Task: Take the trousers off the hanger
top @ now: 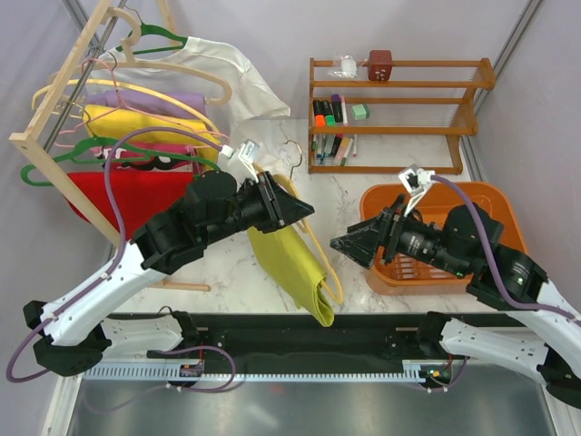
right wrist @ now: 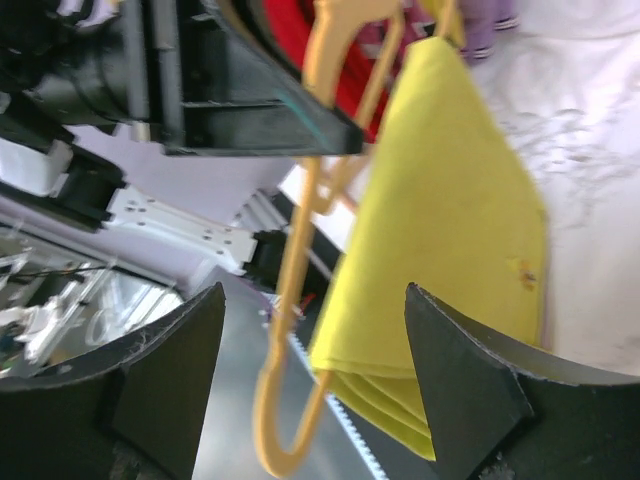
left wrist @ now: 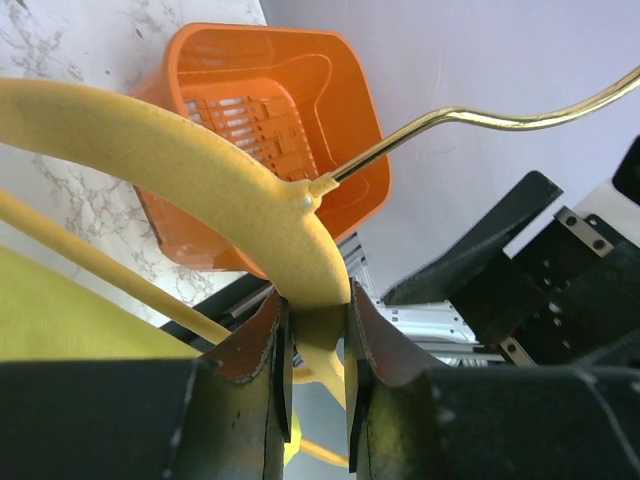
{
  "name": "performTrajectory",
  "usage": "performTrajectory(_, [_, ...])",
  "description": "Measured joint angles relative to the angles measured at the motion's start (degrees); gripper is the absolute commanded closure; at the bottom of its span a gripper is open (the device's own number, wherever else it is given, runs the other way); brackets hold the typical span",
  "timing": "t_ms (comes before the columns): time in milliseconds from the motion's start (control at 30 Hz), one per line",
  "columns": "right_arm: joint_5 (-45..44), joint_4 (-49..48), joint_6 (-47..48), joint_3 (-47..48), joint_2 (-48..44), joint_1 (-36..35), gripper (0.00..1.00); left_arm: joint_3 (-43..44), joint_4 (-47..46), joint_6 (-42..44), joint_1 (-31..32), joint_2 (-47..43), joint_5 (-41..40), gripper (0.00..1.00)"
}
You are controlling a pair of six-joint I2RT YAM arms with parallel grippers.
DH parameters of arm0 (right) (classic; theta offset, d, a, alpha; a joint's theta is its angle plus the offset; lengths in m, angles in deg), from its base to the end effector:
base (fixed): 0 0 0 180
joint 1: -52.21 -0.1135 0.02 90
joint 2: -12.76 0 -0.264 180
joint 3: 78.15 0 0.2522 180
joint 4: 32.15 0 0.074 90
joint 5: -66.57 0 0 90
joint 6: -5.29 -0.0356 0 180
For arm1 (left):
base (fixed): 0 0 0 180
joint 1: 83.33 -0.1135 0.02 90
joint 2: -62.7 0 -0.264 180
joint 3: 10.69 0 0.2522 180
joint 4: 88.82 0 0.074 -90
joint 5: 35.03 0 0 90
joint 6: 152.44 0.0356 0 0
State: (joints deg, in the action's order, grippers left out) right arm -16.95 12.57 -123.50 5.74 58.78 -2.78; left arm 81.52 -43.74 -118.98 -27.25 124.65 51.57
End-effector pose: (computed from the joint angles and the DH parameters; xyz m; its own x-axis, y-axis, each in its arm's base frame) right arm 0.0795 0.1205 0.4452 -0.6034 0.2235 -0.7655 -0.6416 0.4340 0.6325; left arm 0.1243 -0.1810 0.4456 -0.7431 -0.3874 -0.5457 0.3200 0.5104 -0.7982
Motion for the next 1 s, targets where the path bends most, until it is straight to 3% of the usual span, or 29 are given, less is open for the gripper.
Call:
performTrajectory(167, [-7.45, 4.0, 5.95, -3.54, -6.75, 0.04, 0.27, 1.9, 0.83, -0.59, 0.0, -0.09, 1.75, 0.98])
performTrajectory(300, [-8.26, 4.59, 10.47, -9.66, -11.56, 0.04, 0.29, 3.19, 1.81, -1.97, 0.0, -0.44, 2.25, 0.98])
performTrajectory(667, [-1.86, 1.14, 21.16, -13.9, -10.03, 0.07, 0.25, 12.09, 3.17, -2.47, -0.24, -0.17, 0.57, 0.98])
performTrajectory(1000, [4.9, -5.29, 27.3, -14.05, -8.41, 0.07, 0.35, 14.43, 3.28, -2.89, -0.76, 1.68, -0.79, 0.98])
